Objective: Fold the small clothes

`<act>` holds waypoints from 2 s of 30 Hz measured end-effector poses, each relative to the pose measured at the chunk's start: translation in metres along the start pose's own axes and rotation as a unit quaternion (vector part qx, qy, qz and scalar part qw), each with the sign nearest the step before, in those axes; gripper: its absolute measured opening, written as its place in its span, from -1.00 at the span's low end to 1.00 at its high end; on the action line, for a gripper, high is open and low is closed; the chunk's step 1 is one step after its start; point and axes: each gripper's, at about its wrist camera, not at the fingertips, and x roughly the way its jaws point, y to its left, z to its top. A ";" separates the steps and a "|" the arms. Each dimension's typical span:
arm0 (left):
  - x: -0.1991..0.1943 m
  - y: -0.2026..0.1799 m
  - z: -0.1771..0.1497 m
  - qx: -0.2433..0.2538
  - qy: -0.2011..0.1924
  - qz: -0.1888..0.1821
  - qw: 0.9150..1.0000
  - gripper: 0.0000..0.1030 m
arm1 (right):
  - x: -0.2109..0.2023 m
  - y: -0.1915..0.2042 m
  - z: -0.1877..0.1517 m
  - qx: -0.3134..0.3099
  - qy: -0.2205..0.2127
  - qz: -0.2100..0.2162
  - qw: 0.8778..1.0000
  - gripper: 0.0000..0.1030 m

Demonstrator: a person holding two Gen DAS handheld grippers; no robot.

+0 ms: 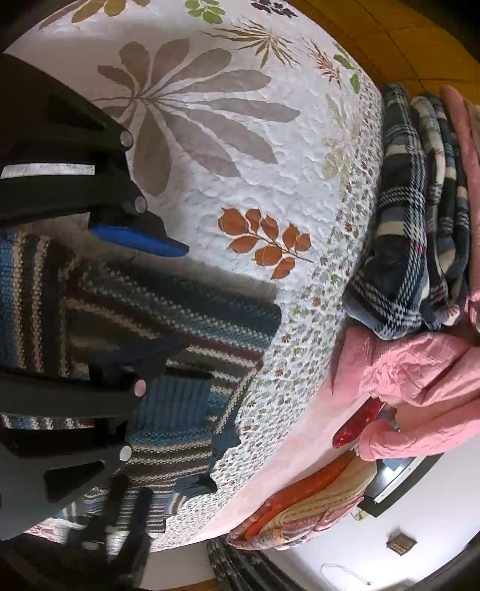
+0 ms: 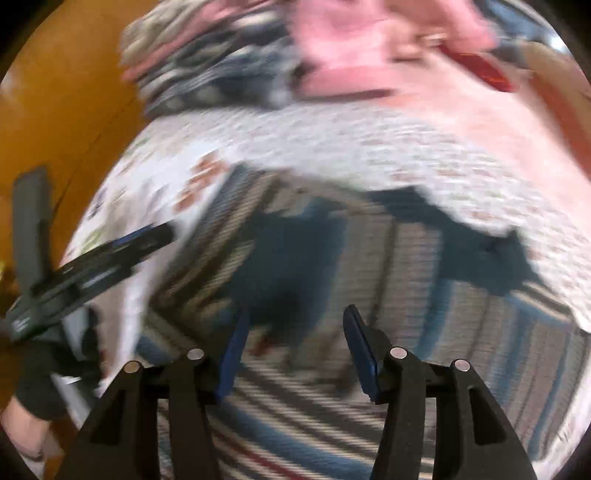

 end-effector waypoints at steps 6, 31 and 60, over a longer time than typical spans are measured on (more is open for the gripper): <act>0.003 0.003 -0.002 0.004 0.010 0.000 1.000 -0.13 | 0.053 0.030 0.002 -0.040 0.060 -0.042 0.997 0.15; 0.018 -0.044 -0.020 0.074 0.026 -0.005 0.997 -0.10 | -0.093 -0.155 -0.038 0.231 -0.107 0.104 0.961 -0.81; 0.030 -0.086 -0.037 0.110 0.046 -0.065 0.991 0.00 | -0.060 -0.273 -0.101 0.331 -0.070 0.110 0.935 -0.84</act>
